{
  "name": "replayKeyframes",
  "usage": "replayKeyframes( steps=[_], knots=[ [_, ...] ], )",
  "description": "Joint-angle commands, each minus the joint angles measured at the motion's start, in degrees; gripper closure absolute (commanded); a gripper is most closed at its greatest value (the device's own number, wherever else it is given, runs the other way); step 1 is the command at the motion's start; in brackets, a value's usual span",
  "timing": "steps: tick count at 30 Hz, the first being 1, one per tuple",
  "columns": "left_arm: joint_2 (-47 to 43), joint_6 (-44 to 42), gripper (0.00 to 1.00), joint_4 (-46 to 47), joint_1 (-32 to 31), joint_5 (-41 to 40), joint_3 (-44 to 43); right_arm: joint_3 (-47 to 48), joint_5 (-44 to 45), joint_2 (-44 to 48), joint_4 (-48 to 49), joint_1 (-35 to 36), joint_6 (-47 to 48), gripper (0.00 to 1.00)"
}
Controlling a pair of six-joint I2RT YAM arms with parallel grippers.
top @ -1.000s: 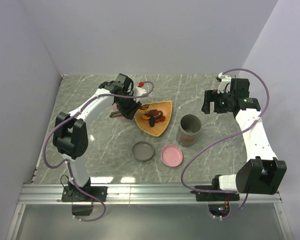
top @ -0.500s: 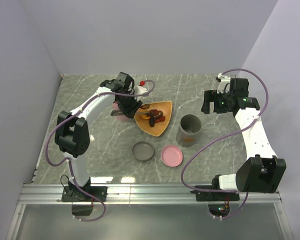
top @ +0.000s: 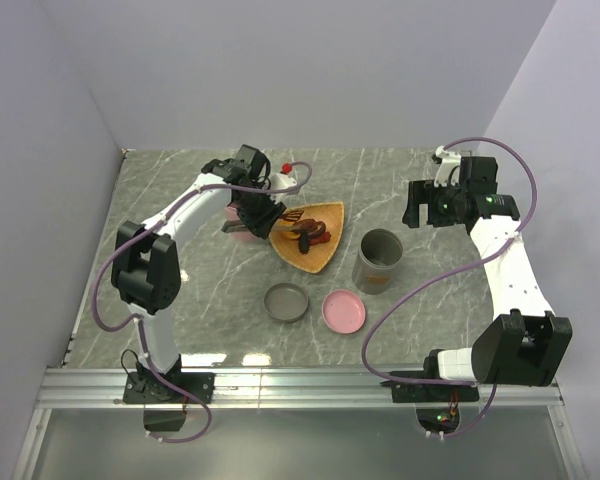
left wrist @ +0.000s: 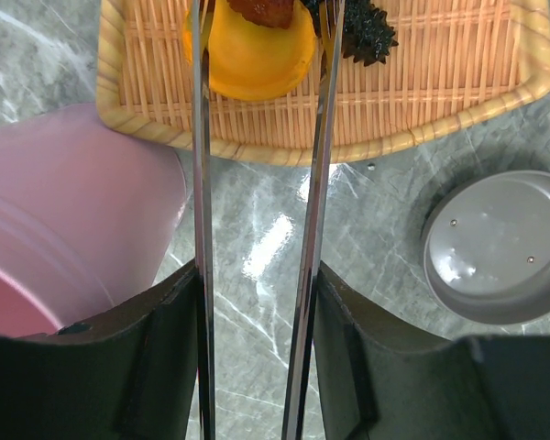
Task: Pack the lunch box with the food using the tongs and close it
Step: Pick up the fake food from the plate.
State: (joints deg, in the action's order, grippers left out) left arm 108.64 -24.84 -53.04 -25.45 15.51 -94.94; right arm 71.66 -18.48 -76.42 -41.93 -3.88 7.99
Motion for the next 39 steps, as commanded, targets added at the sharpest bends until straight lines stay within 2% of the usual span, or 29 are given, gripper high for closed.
replayKeyframes(
  steps=[1, 18, 23, 36, 37, 39],
  knots=[
    [1.0, -1.5, 0.49, -0.9, -0.3, 0.5, -2.7, 1.8, 0.3, 0.2, 1.0, 0.4, 0.5, 0.01],
    [4.7, -1.4, 0.53, -2.2, -0.5, -0.7, -5.6, 2.4, 0.0, 0.8, 0.9, 0.4, -0.1, 0.01],
    [4.6, -1.4, 0.57, -2.3, -1.1, -2.0, -6.0, 2.0, -0.1, 0.9, 1.2, 0.4, -0.2, 0.01],
    [0.5, -0.7, 0.86, -2.3, -1.4, 1.5, -6.8, 1.8, 0.0, 1.1, 1.3, 0.4, -0.3, 0.01],
    [-0.2, -0.5, 0.91, -2.6, -1.4, 1.9, -6.8, 1.9, 0.0, 1.1, 1.3, 0.4, -0.4, 0.01],
    [-1.0, 0.0, 0.95, -2.4, -1.4, 2.3, -6.2, 1.9, -0.1, 1.2, 1.3, 0.4, -0.6, 0.01]
  ],
)
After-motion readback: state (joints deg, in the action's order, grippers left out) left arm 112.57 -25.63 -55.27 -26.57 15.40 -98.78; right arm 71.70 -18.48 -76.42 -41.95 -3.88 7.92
